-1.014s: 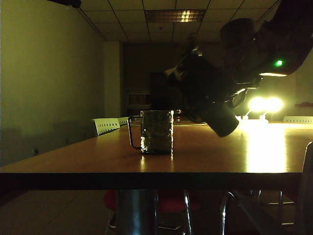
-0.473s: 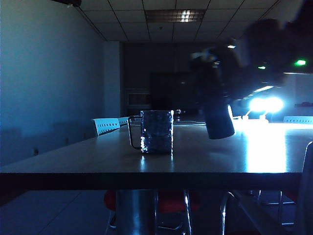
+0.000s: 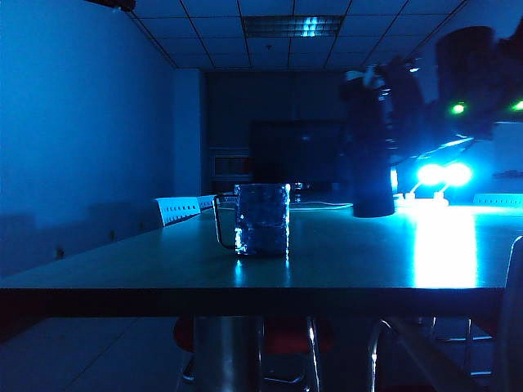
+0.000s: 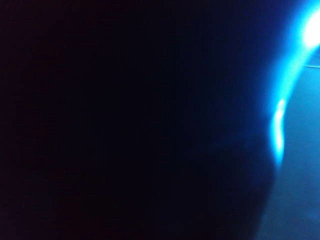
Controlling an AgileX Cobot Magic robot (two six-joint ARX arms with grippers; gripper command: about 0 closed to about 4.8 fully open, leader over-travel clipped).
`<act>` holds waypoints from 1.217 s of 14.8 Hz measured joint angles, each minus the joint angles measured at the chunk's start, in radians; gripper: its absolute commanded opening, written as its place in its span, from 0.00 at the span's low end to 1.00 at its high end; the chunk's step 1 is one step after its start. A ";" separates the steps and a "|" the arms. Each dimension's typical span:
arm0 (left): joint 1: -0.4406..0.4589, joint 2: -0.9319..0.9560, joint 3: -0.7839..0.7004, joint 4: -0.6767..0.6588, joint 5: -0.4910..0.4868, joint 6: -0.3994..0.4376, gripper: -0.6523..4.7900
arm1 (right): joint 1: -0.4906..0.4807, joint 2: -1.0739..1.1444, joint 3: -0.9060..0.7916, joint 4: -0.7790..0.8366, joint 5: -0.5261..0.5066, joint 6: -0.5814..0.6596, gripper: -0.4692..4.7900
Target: Pick up the black thermos cup, pour some water from it into the cup, and then put the thermos cup back on the table.
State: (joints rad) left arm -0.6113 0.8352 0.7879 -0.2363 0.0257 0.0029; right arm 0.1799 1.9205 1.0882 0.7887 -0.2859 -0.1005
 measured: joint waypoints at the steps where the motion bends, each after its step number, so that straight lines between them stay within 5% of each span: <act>1: 0.000 0.000 0.000 0.000 0.000 0.000 0.11 | 0.006 0.000 0.000 -0.001 -0.006 0.000 0.24; 18: 0.000 0.000 0.000 0.000 0.039 0.000 0.11 | -0.037 0.160 0.000 0.172 0.024 0.119 0.24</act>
State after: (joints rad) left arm -0.6113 0.8352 0.7879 -0.2359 0.0650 0.0029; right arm 0.1425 2.0808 1.0882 0.9611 -0.2615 0.0185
